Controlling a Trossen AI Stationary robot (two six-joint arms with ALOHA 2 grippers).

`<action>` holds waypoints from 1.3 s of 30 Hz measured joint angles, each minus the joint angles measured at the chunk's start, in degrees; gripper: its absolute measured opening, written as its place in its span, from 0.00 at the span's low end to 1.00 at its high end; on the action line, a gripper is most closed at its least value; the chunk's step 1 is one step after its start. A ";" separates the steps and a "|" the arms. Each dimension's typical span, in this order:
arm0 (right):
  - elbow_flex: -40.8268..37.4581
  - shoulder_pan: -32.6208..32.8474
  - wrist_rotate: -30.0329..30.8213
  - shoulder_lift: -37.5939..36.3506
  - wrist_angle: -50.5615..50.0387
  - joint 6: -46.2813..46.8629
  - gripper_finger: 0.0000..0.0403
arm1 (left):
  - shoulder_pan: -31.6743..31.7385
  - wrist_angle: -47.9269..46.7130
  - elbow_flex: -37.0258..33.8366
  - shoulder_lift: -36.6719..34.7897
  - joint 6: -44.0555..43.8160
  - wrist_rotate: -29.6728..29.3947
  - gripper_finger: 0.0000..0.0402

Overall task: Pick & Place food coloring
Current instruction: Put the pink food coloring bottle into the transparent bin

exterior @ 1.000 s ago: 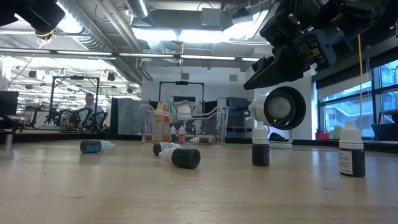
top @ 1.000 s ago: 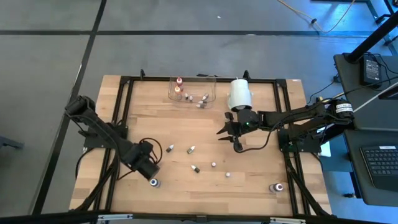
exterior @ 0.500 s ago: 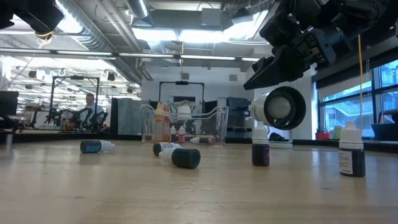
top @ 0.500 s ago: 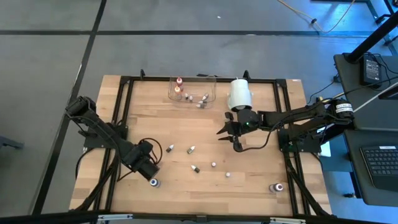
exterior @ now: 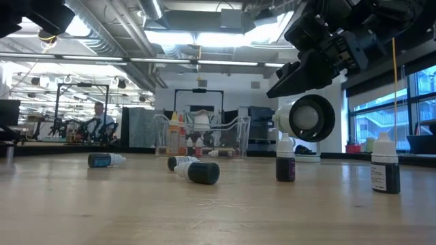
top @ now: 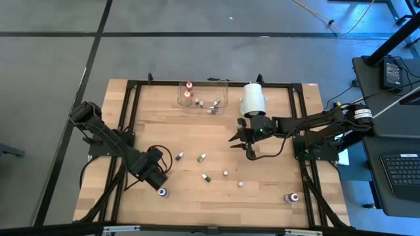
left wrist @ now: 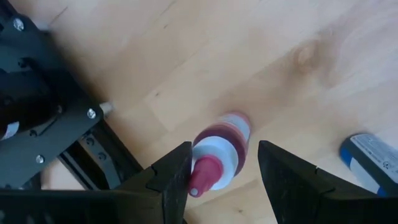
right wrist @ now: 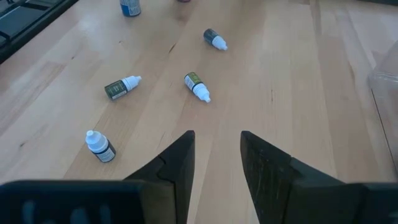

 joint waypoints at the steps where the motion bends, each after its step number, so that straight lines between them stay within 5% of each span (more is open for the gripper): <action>1: 0.00 0.00 0.01 0.00 0.00 0.00 0.33 | 0.00 0.02 0.00 0.00 -0.14 0.73 0.45; 10: 0.00 -0.01 0.02 0.00 -0.02 -0.07 0.33 | 0.00 1.80 0.02 -0.09 0.47 2.40 0.45; 19: 0.00 -0.01 0.02 0.00 0.04 -0.22 0.33 | 0.00 4.74 0.02 -0.04 4.54 -2.04 0.44; 39: 0.00 0.00 0.02 0.00 0.28 0.10 0.33 | -5.44 1.05 0.02 -0.04 -6.29 0.93 0.44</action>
